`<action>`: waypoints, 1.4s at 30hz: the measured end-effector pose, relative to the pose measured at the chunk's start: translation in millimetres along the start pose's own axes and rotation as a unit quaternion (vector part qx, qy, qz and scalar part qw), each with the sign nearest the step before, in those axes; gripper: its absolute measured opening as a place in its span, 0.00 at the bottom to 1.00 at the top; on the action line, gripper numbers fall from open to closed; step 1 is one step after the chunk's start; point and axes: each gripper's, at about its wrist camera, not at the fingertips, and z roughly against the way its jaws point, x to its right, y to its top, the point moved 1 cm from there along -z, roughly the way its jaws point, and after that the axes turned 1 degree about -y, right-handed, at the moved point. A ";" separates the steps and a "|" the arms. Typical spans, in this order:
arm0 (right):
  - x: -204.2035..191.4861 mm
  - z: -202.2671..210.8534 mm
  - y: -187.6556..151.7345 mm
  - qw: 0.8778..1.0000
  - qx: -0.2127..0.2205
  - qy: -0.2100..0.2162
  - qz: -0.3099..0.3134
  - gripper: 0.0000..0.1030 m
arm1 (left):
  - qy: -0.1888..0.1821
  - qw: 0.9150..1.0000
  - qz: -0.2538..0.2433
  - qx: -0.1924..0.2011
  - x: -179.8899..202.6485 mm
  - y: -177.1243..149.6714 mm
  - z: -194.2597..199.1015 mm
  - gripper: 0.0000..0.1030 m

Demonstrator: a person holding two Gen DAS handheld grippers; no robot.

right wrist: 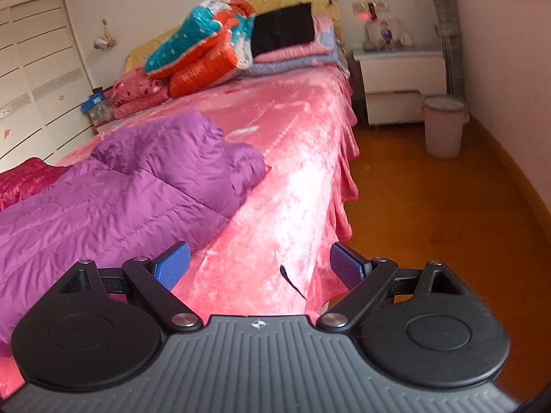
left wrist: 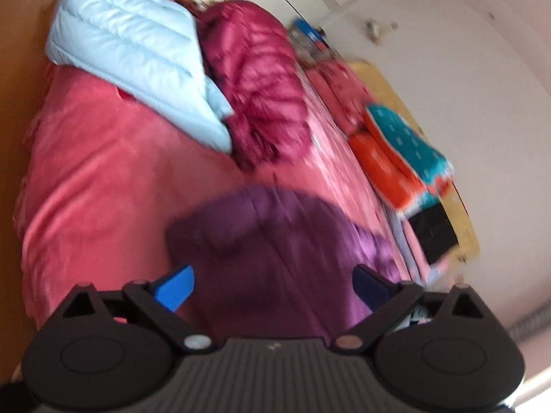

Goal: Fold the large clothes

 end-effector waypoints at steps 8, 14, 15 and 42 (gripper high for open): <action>-25.1 11.2 0.5 0.999 0.008 0.015 0.044 1.00 | -0.007 0.999 0.035 -0.001 -31.8 33.4 -55.3 0.96; -43.3 3.5 -0.9 0.997 0.001 0.022 0.070 1.00 | -0.046 0.999 -0.003 -0.019 -31.4 36.3 -80.1 0.95; -44.9 2.8 -1.0 0.997 0.000 0.024 0.072 1.00 | -0.050 0.998 -0.009 -0.021 -30.3 36.5 -84.1 0.94; -54.9 17.0 9.9 0.997 0.012 0.056 0.051 1.00 | -0.231 0.942 -0.174 -0.172 112.6 -79.6 -63.1 0.13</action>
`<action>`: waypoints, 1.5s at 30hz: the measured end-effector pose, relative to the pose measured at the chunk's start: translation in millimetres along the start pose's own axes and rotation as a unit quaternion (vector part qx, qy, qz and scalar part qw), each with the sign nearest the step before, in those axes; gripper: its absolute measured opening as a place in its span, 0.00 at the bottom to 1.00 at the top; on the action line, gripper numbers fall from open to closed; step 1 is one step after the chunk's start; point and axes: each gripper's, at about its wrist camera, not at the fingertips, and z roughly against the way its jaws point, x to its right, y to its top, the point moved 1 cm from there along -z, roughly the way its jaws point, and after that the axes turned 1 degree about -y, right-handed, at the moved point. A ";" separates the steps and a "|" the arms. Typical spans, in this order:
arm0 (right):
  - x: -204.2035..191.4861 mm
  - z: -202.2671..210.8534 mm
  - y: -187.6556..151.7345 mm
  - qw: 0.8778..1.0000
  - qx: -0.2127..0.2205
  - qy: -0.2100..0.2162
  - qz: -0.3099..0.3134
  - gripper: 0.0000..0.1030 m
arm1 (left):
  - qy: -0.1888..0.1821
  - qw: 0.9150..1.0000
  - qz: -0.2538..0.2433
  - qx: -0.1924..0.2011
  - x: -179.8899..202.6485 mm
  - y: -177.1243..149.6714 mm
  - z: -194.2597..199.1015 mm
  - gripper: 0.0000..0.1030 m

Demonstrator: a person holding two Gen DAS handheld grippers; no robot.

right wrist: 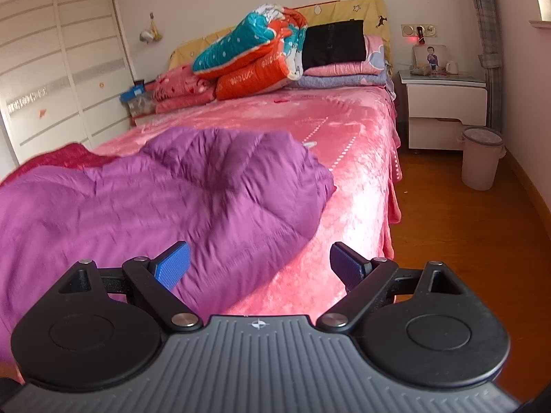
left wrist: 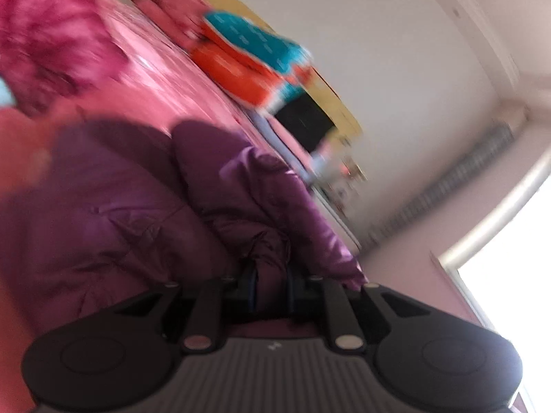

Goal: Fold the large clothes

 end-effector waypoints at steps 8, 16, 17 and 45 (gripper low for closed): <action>3.7 13.0 10.1 0.999 0.021 0.022 -0.022 1.00 | -0.036 0.989 -0.088 -0.117 65.1 -82.8 -46.7 0.13; 11.0 23.8 23.6 0.996 0.028 0.074 -0.050 1.00 | -0.032 0.964 -0.161 -0.207 95.5 -155.3 -68.9 0.13; 10.6 25.1 24.6 0.995 0.028 0.079 -0.049 1.00 | -0.031 0.961 -0.169 -0.216 97.4 -162.0 -70.1 0.13; 0.9 -34.0 -11.8 0.993 -0.083 0.060 -0.051 0.40 | -0.007 0.965 -0.170 -0.202 119.0 -170.2 -32.3 0.43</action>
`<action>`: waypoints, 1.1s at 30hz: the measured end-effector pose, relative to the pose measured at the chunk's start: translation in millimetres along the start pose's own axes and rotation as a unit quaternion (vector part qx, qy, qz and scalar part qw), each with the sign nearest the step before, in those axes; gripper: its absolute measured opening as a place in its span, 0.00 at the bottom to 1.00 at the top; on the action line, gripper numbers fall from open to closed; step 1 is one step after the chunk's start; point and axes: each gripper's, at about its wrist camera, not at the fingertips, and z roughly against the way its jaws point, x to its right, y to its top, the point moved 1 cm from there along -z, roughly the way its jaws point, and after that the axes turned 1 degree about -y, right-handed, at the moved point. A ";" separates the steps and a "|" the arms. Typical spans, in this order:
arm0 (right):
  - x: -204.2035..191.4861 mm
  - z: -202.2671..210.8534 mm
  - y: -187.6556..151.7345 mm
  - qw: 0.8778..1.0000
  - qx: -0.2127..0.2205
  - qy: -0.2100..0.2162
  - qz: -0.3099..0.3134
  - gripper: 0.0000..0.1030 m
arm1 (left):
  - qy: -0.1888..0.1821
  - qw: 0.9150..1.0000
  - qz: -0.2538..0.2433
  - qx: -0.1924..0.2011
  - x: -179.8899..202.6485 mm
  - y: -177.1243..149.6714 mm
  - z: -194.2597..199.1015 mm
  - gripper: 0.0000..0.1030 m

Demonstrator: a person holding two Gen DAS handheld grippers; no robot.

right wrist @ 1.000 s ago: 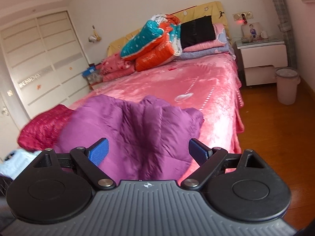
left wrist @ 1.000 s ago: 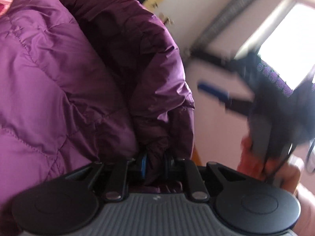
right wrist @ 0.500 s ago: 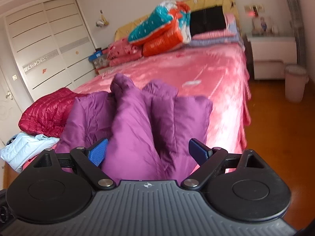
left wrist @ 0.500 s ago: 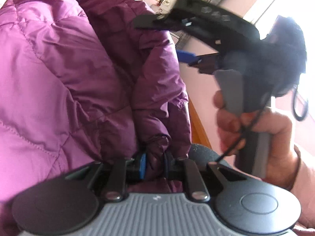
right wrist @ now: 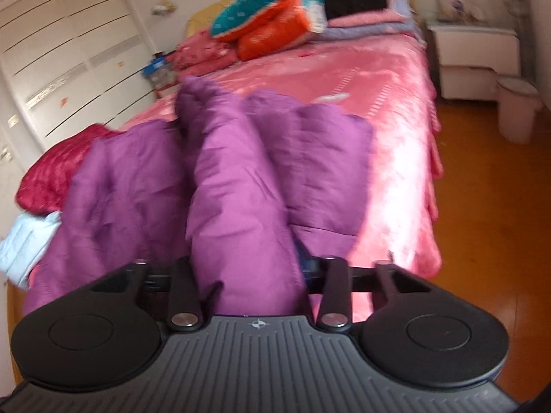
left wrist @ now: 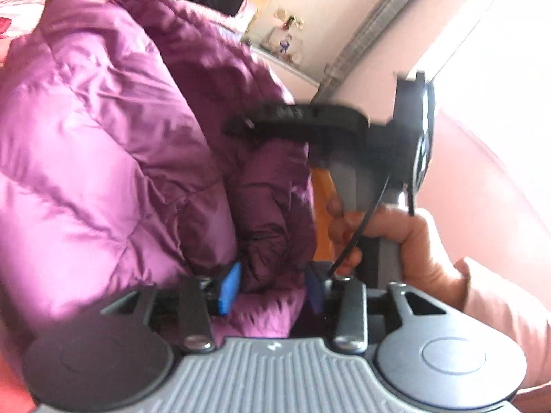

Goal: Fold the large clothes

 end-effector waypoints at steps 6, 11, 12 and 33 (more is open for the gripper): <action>49.1 9.0 1.2 0.995 0.017 -0.037 -0.090 0.33 | 0.009 0.999 0.012 0.041 1.9 0.4 29.7 0.52; 71.0 24.1 -3.8 0.989 0.033 -0.095 -0.107 0.33 | 0.038 0.995 0.027 0.083 -5.9 9.7 56.0 0.61; 75.0 26.2 -5.1 0.988 0.034 -0.106 -0.108 0.33 | 0.048 0.994 0.030 0.094 -9.7 13.8 60.4 0.63; 98.0 39.6 -22.3 0.982 0.011 -0.131 -0.135 0.37 | 0.115 0.975 0.091 0.167 -80.0 86.2 30.3 0.86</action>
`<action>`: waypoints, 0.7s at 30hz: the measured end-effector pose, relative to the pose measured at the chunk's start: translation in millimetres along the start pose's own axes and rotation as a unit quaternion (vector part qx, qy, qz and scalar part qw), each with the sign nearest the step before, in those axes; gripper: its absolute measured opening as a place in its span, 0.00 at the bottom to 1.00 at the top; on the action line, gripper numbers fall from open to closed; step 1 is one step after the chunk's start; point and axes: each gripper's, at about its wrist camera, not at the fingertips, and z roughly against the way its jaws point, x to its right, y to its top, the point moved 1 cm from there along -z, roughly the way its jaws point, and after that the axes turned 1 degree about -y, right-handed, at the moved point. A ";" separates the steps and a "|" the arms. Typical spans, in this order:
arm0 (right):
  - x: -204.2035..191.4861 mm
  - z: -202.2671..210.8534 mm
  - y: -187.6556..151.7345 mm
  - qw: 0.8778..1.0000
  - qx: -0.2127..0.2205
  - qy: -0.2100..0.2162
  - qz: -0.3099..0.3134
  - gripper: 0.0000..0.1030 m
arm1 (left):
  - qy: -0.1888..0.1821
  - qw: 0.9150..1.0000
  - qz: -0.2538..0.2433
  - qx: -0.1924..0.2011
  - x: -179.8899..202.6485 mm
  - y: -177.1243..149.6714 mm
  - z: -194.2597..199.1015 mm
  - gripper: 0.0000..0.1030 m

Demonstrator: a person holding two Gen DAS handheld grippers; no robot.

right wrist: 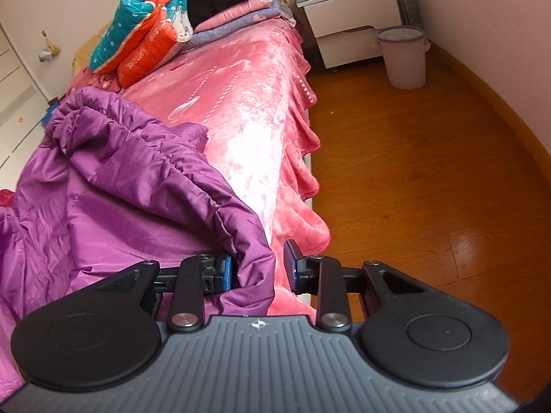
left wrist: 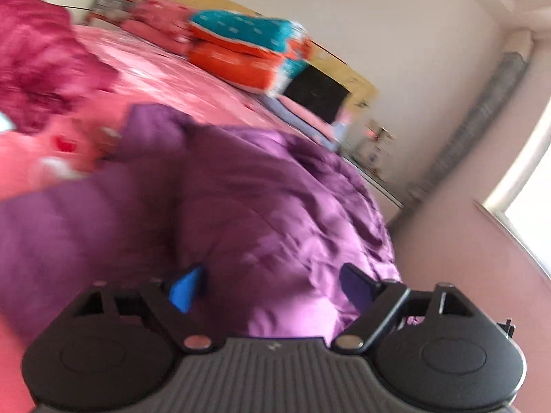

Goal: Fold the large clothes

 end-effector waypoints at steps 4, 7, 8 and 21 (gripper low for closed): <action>10.9 8.3 1.5 1.000 0.007 0.011 -0.015 0.72 | -0.070 0.996 -0.048 -0.031 39.0 -17.9 -27.2 0.87; 19.2 17.5 3.4 0.999 0.017 0.021 -0.027 0.86 | -0.127 0.988 -0.059 -0.064 66.2 -38.4 -39.8 0.87; 20.9 21.0 4.5 0.999 0.020 0.021 -0.028 0.87 | -0.141 0.985 -0.063 -0.079 74.2 -45.7 -43.9 0.87; 31.2 71.0 17.7 0.996 0.085 0.016 -0.017 0.98 | -0.175 0.968 -0.110 -0.145 99.4 -73.8 -3.1 0.87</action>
